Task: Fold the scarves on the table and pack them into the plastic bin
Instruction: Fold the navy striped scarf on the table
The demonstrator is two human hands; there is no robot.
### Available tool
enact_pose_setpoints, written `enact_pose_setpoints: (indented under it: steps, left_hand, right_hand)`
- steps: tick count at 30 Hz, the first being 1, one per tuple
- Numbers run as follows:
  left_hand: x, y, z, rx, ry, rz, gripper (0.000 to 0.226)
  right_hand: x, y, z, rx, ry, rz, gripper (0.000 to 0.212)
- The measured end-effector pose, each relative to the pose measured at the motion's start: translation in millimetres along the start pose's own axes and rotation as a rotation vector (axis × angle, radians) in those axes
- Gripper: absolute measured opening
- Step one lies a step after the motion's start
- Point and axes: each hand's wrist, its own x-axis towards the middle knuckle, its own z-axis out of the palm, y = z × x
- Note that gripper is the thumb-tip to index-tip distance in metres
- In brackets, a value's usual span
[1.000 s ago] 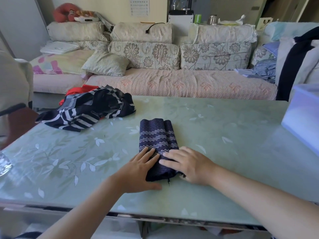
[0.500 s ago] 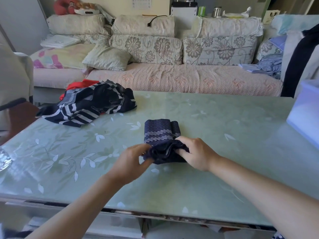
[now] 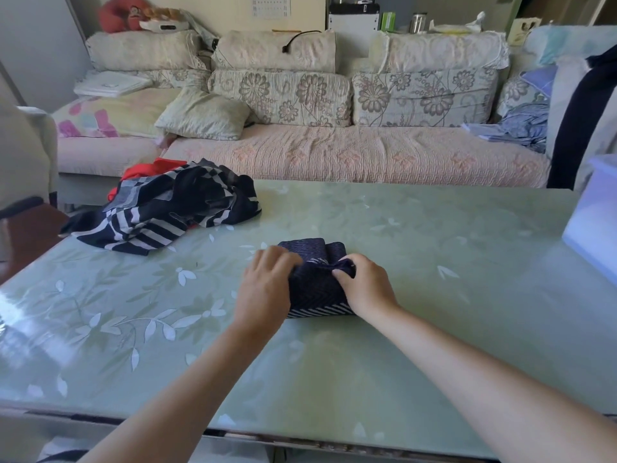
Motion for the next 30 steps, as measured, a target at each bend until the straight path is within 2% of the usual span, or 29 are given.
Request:
enact_pose_setpoints:
  steps: [1,2,4,7,10,12,13,14,16,19,22,26,30]
  left_hand:
    - [1,-1,1,0.043,-0.025,0.191,0.029]
    - [1,-1,2,0.070,-0.083,0.305,0.028]
    - [-5,-2,8,0.131,-0.235,0.306,0.036]
    - [-13,-9,15,0.223,-0.426,0.211,0.068]
    - [-10,-14,16,0.196,-0.482,0.187,0.082]
    - [-9,-16,16,0.157,-0.462,0.168,0.084]
    - [-9,-18,16,0.134,-0.451,0.160,0.084]
    - [-9,-20,16,0.113,-0.449,0.149,0.083]
    - [-8,-25,14,0.076,-0.467,0.127,0.083]
    - [-8,-29,12,0.017,-0.457,0.108,0.079]
    - [-8,-32,7,-0.049,-0.398,0.119,0.068]
    - [-3,-27,-8,-0.115,-0.384,0.067,0.055]
    - [-1,-15,-25,-0.295,-0.387,-0.238,0.042]
  right_hand:
    - [1,0,1,0.006,0.016,-0.003,0.020]
    - [2,0,2,0.006,0.031,-0.006,0.022]
    - [3,1,2,0.007,0.056,0.000,0.029]
    - [3,3,2,-0.045,0.109,-0.067,0.037]
    - [2,8,-3,-0.226,0.230,-0.524,0.034]
    - [1,15,-10,-0.334,0.163,-0.792,0.043]
    - [0,20,-13,-0.414,0.075,-0.855,0.053]
    - [-3,24,-15,-0.496,-0.023,-0.856,0.064]
    - [-9,28,-16,-0.578,-0.181,-0.728,0.078]
    - [-11,21,-15,-0.489,-0.273,-0.540,0.078]
    - [-9,10,-21,-0.393,-0.280,-0.476,0.067]
    - [-12,5,-38,-0.297,-0.260,-0.362,0.039]
    - [-15,-1,-50,-0.046,-0.284,-0.191,0.023]
